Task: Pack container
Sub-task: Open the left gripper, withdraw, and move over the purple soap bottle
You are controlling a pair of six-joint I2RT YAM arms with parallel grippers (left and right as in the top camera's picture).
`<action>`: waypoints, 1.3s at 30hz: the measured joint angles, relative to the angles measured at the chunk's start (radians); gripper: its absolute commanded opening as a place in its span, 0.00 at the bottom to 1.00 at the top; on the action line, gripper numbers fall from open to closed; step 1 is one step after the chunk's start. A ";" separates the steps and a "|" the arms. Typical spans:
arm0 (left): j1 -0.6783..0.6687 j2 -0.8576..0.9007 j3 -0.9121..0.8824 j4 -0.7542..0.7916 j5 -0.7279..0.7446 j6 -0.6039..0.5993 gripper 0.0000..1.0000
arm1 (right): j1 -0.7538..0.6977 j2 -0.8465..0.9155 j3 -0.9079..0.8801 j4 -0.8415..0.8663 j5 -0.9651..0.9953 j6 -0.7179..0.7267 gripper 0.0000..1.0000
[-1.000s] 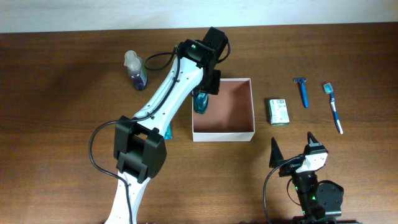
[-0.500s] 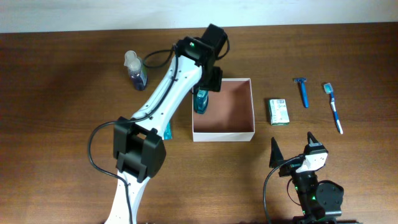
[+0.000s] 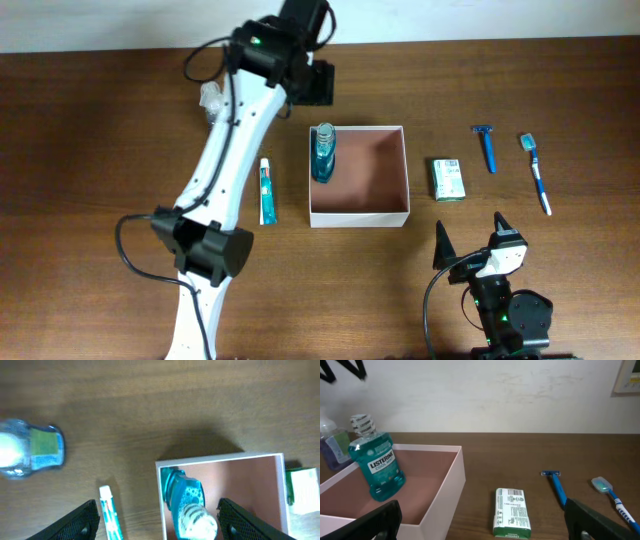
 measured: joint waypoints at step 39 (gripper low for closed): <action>0.371 0.102 0.153 -0.026 0.013 0.299 0.99 | 0.000 0.000 0.000 0.000 0.000 0.000 0.99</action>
